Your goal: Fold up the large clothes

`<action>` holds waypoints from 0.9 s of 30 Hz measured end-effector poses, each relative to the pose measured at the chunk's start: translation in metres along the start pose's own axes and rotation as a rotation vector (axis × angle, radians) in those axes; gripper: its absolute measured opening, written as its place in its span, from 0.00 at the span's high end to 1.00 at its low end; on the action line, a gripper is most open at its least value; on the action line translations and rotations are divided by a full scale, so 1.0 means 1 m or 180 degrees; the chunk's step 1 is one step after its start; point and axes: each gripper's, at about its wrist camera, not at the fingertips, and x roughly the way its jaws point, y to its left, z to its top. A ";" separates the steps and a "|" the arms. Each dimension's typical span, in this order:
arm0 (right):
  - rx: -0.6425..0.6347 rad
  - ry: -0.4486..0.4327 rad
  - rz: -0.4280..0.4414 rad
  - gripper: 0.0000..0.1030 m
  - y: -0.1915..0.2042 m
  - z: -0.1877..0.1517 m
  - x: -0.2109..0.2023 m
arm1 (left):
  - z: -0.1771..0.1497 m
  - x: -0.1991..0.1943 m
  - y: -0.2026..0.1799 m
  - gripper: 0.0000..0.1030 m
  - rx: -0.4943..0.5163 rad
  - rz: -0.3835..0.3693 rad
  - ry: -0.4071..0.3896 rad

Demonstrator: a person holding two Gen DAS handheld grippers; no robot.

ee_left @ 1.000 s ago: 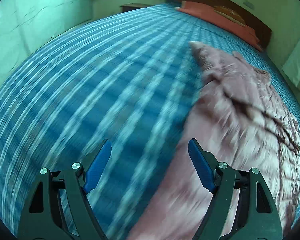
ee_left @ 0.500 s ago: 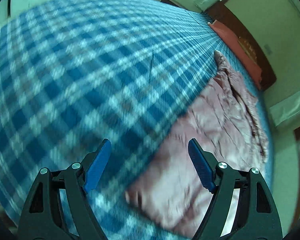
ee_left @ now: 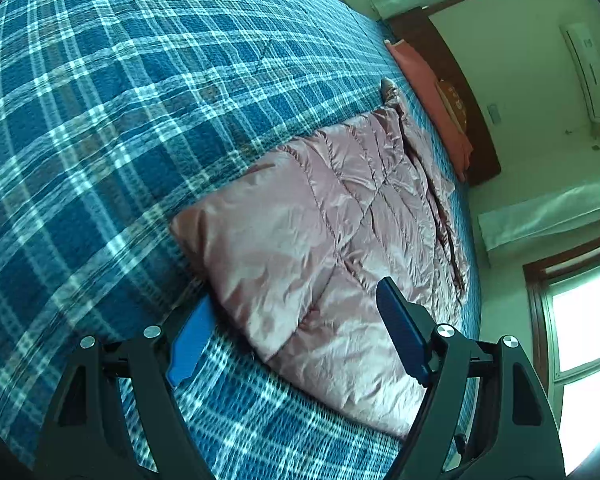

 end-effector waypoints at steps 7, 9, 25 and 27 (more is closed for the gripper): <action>-0.0031 -0.0028 0.0042 0.33 0.014 0.002 0.025 | 0.007 0.016 -0.007 0.24 -0.0006 -0.0039 -0.0046; -0.0010 -0.0052 0.0064 0.35 0.014 0.004 0.026 | 0.009 0.019 -0.010 0.24 0.0005 -0.0062 -0.0082; 0.0202 -0.0052 0.0497 0.88 0.012 0.017 0.026 | 0.016 0.029 -0.028 0.88 0.0206 -0.0302 0.0044; 0.0174 -0.0082 0.0589 0.89 0.019 0.019 0.020 | 0.017 0.021 -0.035 0.89 0.0237 -0.0397 0.0007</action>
